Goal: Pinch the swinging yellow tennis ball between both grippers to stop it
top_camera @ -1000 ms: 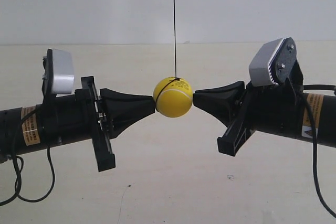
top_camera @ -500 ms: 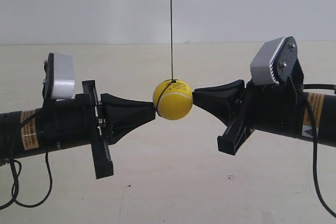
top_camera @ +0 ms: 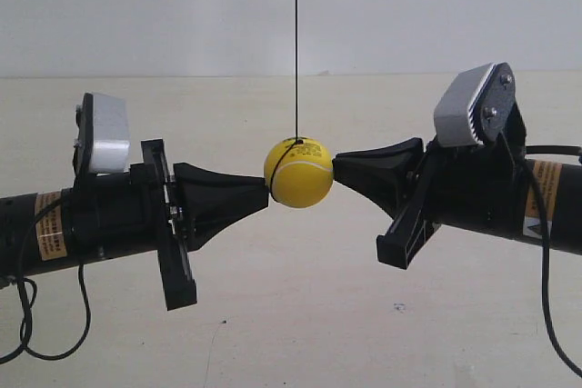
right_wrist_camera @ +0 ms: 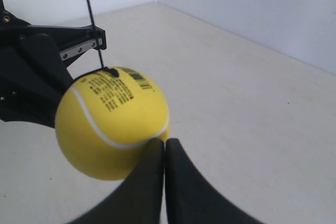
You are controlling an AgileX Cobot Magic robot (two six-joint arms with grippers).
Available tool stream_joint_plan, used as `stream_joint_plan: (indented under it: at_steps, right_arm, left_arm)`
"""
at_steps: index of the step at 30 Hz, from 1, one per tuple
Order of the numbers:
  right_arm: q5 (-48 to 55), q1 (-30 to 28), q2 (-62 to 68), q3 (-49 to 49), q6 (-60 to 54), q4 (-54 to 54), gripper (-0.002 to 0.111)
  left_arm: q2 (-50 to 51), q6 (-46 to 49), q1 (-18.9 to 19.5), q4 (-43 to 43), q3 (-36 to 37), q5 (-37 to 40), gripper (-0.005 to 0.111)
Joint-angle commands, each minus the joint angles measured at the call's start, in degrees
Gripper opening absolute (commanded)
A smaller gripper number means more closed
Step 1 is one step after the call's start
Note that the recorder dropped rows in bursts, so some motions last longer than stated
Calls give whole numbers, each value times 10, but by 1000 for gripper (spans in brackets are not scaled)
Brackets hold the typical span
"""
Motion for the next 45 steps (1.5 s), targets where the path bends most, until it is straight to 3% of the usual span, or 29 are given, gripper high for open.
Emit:
stream_joint_plan:
  at_steps: [1, 5, 9, 13, 18, 26, 38, 45]
  right_arm:
    - [-10, 2, -2, -3, -9, -29, 0]
    - [51, 2, -13, -3, -17, 2, 0]
    - [74, 1, -18, -3, -19, 23, 0]
    - [77, 1, -18, -3, -24, 32, 0]
    - [-5, 1, -18, 4, -9, 25, 0]
    - [-45, 2, -18, 4, 17, -13, 0]
    - [-45, 2, -18, 4, 19, -13, 0]
    - [-43, 2, -18, 4, 20, -18, 0]
  left_arm:
    - [0, 4, -6, -17, 0, -9, 5]
    - [0, 4, 16, -17, 6, -9, 5]
    - [0, 5, 71, -17, 23, -9, 5]
    - [0, 2, 93, -17, 24, -9, 5]
    - [0, -11, 92, 8, 22, -9, 5]
    - [0, -11, 52, 6, 7, -9, 5]
    - [0, -29, 52, -24, -2, -9, 5]
    - [0, -15, 7, -15, -7, -9, 5]
